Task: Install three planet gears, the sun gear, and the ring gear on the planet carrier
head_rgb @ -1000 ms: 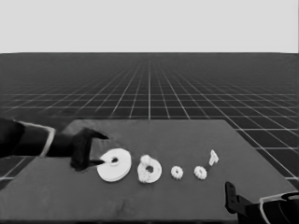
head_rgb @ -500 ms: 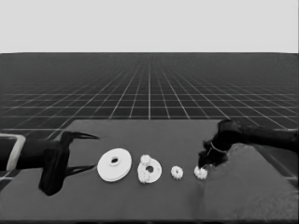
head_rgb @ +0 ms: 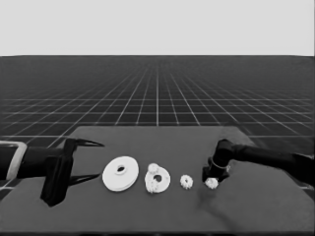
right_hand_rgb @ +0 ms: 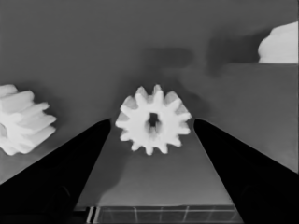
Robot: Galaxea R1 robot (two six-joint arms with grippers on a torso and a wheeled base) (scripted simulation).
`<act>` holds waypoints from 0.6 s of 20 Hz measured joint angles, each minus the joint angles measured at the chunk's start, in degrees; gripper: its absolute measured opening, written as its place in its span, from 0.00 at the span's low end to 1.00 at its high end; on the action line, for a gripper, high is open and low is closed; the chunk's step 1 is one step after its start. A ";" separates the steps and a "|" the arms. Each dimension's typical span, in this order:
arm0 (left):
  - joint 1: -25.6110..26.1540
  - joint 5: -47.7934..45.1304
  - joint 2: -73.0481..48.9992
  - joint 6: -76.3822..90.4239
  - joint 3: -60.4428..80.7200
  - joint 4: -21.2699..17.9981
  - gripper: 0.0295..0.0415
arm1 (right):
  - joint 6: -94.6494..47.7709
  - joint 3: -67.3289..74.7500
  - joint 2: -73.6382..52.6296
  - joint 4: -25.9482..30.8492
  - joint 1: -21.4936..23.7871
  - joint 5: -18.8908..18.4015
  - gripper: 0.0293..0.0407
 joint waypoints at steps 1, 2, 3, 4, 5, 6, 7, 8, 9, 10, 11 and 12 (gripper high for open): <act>0.00 0.00 0.00 0.00 0.00 0.00 0.75 | -0.19 -0.60 0.27 -0.40 -0.53 0.40 0.81; 0.00 0.00 0.00 0.00 0.00 0.00 0.75 | -0.31 -0.96 0.43 -0.63 -0.83 0.63 0.81; 0.00 0.00 0.00 0.00 0.00 0.00 0.75 | -0.37 -1.17 0.52 -0.76 -1.00 0.77 0.81; 0.00 0.00 0.00 0.00 0.00 0.00 0.75 | -0.41 -1.29 0.58 -0.84 -1.09 0.86 0.81; 0.00 0.00 0.00 0.00 0.00 0.00 0.75 | -0.43 -1.36 0.61 -0.89 -1.15 0.90 0.81; 0.00 0.00 0.00 0.00 0.00 0.00 0.75 | -0.45 -1.40 0.62 -0.92 -1.18 0.93 0.81; 0.00 0.00 0.00 0.00 0.00 0.00 0.75 | -0.45 -1.43 0.63 -0.93 -1.19 0.95 0.49; 0.00 0.00 0.00 0.00 0.00 0.00 0.75 | -0.46 -1.44 0.64 -0.94 -1.20 0.96 0.18; 0.00 0.00 0.00 0.00 0.00 0.00 0.75 | -0.46 -1.45 0.64 -0.95 -1.19 0.96 0.17; 0.00 0.00 0.00 0.00 0.00 0.00 0.75 | -0.46 -1.45 0.64 -0.96 -1.19 0.97 0.17; 0.00 0.00 0.00 0.00 0.00 0.00 0.75 | -0.46 -1.45 0.64 -0.96 -1.19 0.97 0.17; 0.00 0.00 0.00 0.00 0.00 0.00 0.75 | -0.46 -1.45 0.64 -0.96 -1.19 0.97 0.17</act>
